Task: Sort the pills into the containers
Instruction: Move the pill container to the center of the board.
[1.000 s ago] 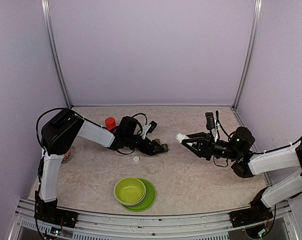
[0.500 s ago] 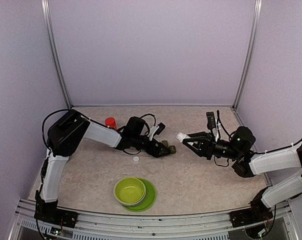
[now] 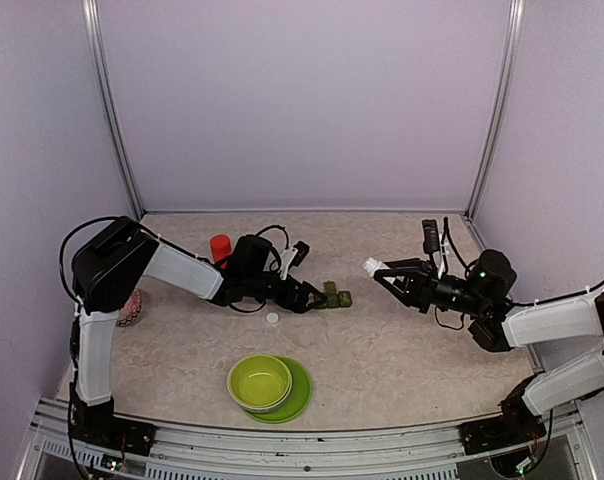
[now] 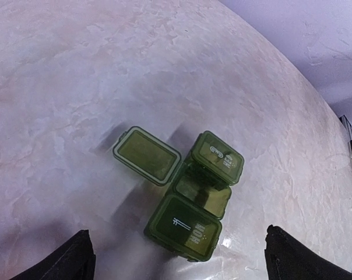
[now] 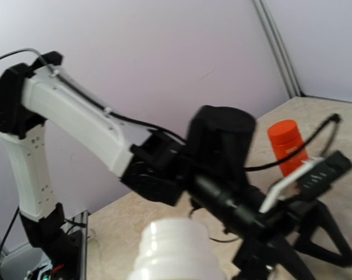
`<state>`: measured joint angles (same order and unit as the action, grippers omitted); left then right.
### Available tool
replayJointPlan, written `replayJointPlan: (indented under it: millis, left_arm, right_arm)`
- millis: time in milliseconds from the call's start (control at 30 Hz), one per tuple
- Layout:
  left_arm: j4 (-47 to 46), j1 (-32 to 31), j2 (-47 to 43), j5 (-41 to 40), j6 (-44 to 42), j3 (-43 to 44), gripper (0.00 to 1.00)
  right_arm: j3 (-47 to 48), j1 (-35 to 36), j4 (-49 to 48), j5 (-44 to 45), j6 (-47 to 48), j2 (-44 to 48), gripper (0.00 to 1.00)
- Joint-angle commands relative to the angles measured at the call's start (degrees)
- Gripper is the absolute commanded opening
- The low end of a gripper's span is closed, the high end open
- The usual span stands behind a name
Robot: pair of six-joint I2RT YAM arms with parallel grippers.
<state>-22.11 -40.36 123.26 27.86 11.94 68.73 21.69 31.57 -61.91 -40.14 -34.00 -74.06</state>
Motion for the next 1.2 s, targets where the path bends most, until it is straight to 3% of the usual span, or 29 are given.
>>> replayJointPlan:
  millis: [0, 133, 367, 733, 1167]
  left_arm:
    - [1.5, -0.5, -4.8, -6.7, -0.8, -2.1, 0.99]
    - [5.4, -1.3, -5.4, -11.5, -3.7, -2.9, 0.99]
    - [8.6, -3.4, -3.2, -13.1, -7.0, -1.4, 0.99]
    - [10.3, -2.9, 0.0, -20.5, -5.8, 2.3, 0.99]
    - [8.7, -1.0, -1.7, -21.7, -4.4, 1.0, 0.99]
  right_arm:
    - [-0.1, -2.4, -1.1, -1.5, 0.2, -1.6, 0.22]
    - [0.6, -3.5, -1.9, -2.3, 0.0, -4.1, 0.22]
    - [2.1, -3.7, -2.6, -3.2, -0.4, -7.5, 0.22]
    - [4.2, -3.7, -2.5, -3.4, 0.4, -13.3, 0.22]
    - [8.8, -3.8, -0.6, -2.3, 0.6, -22.4, 0.22]
